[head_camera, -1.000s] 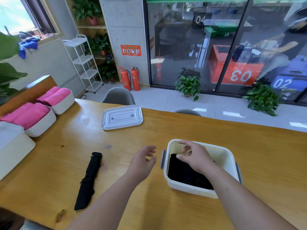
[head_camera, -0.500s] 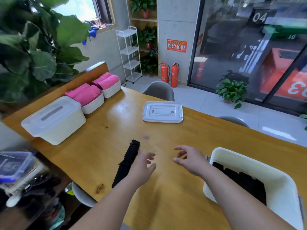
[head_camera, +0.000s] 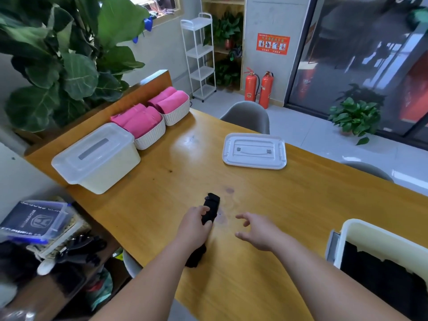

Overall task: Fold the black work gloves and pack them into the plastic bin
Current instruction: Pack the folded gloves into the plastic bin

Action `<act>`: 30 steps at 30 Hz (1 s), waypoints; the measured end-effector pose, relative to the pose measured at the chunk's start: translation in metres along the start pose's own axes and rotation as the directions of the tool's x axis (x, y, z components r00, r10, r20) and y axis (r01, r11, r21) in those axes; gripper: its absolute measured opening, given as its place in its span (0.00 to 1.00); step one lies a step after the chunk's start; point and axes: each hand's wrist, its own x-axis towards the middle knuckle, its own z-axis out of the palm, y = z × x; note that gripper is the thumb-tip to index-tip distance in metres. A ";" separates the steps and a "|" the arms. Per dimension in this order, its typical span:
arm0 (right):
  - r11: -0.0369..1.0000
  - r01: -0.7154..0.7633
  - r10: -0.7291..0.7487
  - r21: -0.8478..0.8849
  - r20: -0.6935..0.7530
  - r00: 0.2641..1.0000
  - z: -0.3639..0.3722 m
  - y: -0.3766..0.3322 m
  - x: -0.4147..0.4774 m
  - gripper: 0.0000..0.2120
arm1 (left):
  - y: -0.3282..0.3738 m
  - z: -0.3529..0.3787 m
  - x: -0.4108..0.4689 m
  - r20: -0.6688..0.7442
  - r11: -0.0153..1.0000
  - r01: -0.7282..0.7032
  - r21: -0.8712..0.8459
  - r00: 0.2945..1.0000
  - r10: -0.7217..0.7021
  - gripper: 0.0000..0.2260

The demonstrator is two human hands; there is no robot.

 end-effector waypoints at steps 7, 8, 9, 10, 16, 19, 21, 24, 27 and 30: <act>0.997 0.036 -0.032 -0.067 0.059 0.998 0.008 -0.017 0.024 0.32 | -0.013 -0.004 0.042 0.021 0.990 0.121 0.068 0.992 -0.123 0.24; 0.998 0.031 -0.027 -0.062 0.066 0.997 0.009 -0.017 0.027 0.32 | -0.014 -0.003 0.047 0.028 0.988 0.139 0.069 0.990 -0.141 0.24; 0.998 0.029 -0.024 -0.060 0.070 0.997 0.010 -0.016 0.028 0.32 | -0.015 -0.002 0.052 0.032 0.986 0.154 0.070 0.987 -0.157 0.25; 0.998 0.027 -0.022 -0.060 0.072 0.997 0.010 -0.016 0.030 0.32 | -0.016 0.000 0.056 0.033 0.983 0.168 0.073 0.985 -0.171 0.25; 0.999 -0.001 0.005 -0.053 0.082 0.997 0.010 -0.013 0.033 0.32 | -0.015 0.009 0.070 0.041 0.966 0.221 0.134 0.973 -0.228 0.20; 0.999 -0.021 0.025 -0.043 0.074 0.997 0.010 -0.008 0.032 0.31 | -0.012 0.011 0.073 0.063 0.964 0.224 0.141 0.970 -0.235 0.15; 0.999 -0.035 0.036 -0.020 0.061 0.998 0.007 -0.006 0.029 0.31 | -0.010 0.012 0.075 0.070 0.968 0.224 0.110 0.970 -0.232 0.15; 0.999 -0.050 0.049 0.019 0.039 0.998 0.002 -0.001 0.025 0.29 | -0.004 0.009 0.074 0.078 0.974 0.226 0.016 0.971 -0.226 0.13; 0.995 -0.065 0.066 0.070 -0.006 0.998 -0.005 0.003 0.020 0.28 | 0.007 0.007 0.070 0.082 0.971 0.210 -0.112 0.976 -0.202 0.10; 0.986 -0.063 0.075 0.156 -0.067 0.995 -0.014 0.009 0.013 0.26 | 0.025 0.005 0.062 0.101 0.928 0.179 -0.326 0.983 -0.154 0.10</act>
